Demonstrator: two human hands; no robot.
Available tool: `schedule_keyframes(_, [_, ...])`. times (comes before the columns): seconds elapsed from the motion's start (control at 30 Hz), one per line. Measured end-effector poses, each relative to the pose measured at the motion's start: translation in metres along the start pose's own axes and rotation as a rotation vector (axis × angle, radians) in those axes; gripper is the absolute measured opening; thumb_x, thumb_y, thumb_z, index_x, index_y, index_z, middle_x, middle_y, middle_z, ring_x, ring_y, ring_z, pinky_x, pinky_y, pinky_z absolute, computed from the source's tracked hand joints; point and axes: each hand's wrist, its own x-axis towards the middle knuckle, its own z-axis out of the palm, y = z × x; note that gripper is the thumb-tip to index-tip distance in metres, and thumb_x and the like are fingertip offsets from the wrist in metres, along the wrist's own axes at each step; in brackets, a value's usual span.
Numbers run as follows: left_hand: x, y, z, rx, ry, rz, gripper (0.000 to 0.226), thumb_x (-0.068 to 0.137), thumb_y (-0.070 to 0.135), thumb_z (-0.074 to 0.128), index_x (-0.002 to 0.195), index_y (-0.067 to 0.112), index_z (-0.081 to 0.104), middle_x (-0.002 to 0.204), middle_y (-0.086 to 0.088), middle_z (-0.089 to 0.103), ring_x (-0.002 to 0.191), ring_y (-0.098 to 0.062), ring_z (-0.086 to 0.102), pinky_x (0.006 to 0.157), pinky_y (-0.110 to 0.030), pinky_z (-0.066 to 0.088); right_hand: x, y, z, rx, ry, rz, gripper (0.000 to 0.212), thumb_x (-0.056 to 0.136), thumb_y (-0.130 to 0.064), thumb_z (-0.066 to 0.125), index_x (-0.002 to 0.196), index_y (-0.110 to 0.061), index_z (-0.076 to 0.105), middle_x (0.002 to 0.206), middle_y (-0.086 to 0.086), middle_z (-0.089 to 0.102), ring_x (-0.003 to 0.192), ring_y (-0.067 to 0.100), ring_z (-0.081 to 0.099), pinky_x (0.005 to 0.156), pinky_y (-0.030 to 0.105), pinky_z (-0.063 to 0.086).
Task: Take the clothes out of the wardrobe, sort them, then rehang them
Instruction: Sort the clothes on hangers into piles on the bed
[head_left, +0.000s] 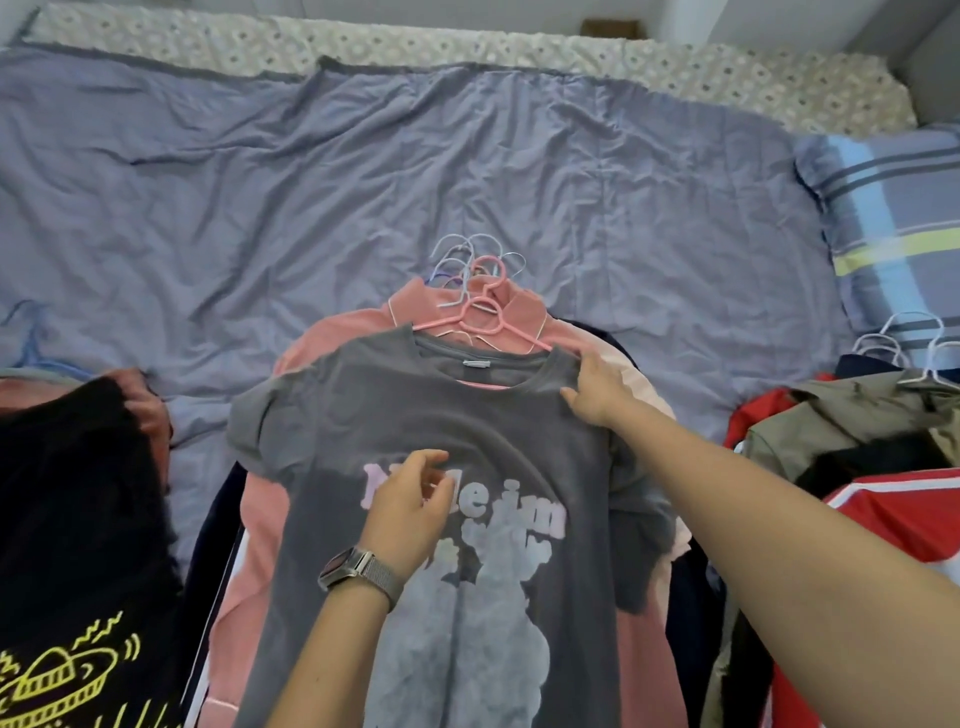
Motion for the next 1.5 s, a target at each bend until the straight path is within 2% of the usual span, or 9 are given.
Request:
schedule_keyframes(0.13, [-0.001,-0.002,0.001,0.044,0.060,0.027,0.026,0.091,0.015,0.054,0.116,0.017,0.058,0.100,0.001,0.061,0.088,-0.009,0.056,0.088,-0.030,0.046,-0.004,-0.001,0.008,0.010,0.094,-0.080,0.044,0.095,-0.043,0.046,0.130,-0.016,0.045,0.140,0.011,0.044,0.125,0.037,0.042,0.097,0.049,0.041])
schedule_keyframes(0.27, [-0.011,0.013,-0.016,0.118,0.332,0.219,0.044,0.087,0.011,0.061,0.130,0.009,0.049,0.123,-0.010,0.050,0.109,-0.019,0.049,0.100,-0.030,0.039,-0.063,-0.012,0.002,0.196,0.363,-0.301,0.034,0.097,-0.045,0.044,0.095,-0.020,0.066,0.095,0.006,0.067,0.089,0.030,0.059,0.069,0.035,0.043])
schedule_keyframes(0.4, [-0.019,0.032,-0.048,0.463,0.479,0.342,0.063,0.086,0.044,0.047,0.140,0.013,0.035,0.142,-0.013,0.036,0.132,-0.031,0.032,0.103,-0.054,0.027,-0.143,0.010,-0.031,0.349,0.342,-0.508,0.050,0.091,-0.058,0.044,0.064,-0.016,0.046,0.051,-0.006,0.040,0.054,0.013,0.041,0.053,0.030,0.030])
schedule_keyframes(0.57, [-0.031,0.072,-0.045,0.483,0.333,0.466,0.038,0.088,0.043,0.033,0.101,0.017,0.056,0.088,-0.007,0.052,0.089,-0.034,0.049,0.078,-0.046,0.033,-0.202,0.071,-0.069,0.493,0.325,-0.546,0.047,0.089,-0.057,0.045,0.062,-0.018,0.042,0.050,-0.006,0.040,0.050,0.007,0.040,0.052,0.020,0.031])
schedule_keyframes(0.8, [-0.101,0.172,0.035,0.345,0.241,0.567,0.027,0.087,0.038,0.038,0.062,0.038,0.030,0.058,0.011,0.040,0.060,-0.023,0.040,0.062,-0.038,0.029,-0.255,0.200,-0.129,0.585,0.241,-0.426,0.044,0.093,-0.051,0.034,0.082,-0.017,0.060,0.073,-0.011,0.057,0.070,0.000,0.052,0.066,0.016,0.039])
schedule_keyframes(0.93, [-0.141,0.214,0.091,0.449,0.232,0.656,0.028,0.088,0.038,0.037,0.061,0.033,0.029,0.058,0.012,0.036,0.058,-0.019,0.035,0.062,-0.032,0.022,-0.274,0.322,-0.167,0.587,0.631,-0.156,0.011,0.094,-0.017,0.053,0.093,-0.016,0.064,0.079,-0.013,0.061,0.080,0.000,0.056,0.071,0.014,0.039])
schedule_keyframes(1.03, [-0.174,0.235,0.123,0.480,0.225,0.646,0.031,0.088,0.043,0.034,0.061,0.029,0.036,0.061,0.009,0.043,0.061,-0.022,0.041,0.062,-0.039,0.032,-0.282,0.423,-0.193,0.479,0.849,0.072,0.027,0.079,0.006,0.058,0.103,-0.006,0.061,0.089,0.004,0.063,0.090,0.022,0.058,0.080,0.028,0.043])
schedule_keyframes(1.27, [-0.241,0.298,0.202,0.603,0.270,0.483,0.021,0.088,0.054,0.029,0.073,0.049,0.043,0.064,0.009,0.046,0.070,-0.019,0.043,0.070,-0.050,0.040,-0.266,0.522,-0.218,-0.175,0.236,0.204,0.056,0.086,-0.041,0.059,0.134,-0.018,0.043,0.126,0.007,0.057,0.119,0.029,0.049,0.094,0.040,0.036])
schedule_keyframes(1.5, [-0.308,0.374,0.207,0.500,0.339,0.583,0.021,0.087,0.035,0.046,0.068,0.040,0.052,0.065,0.011,0.053,0.071,-0.015,0.045,0.065,-0.027,0.022,-0.263,0.513,-0.270,0.179,0.361,-0.140,0.033,0.091,-0.041,0.056,0.100,-0.011,0.065,0.098,0.011,0.068,0.095,0.032,0.061,0.075,0.039,0.048])
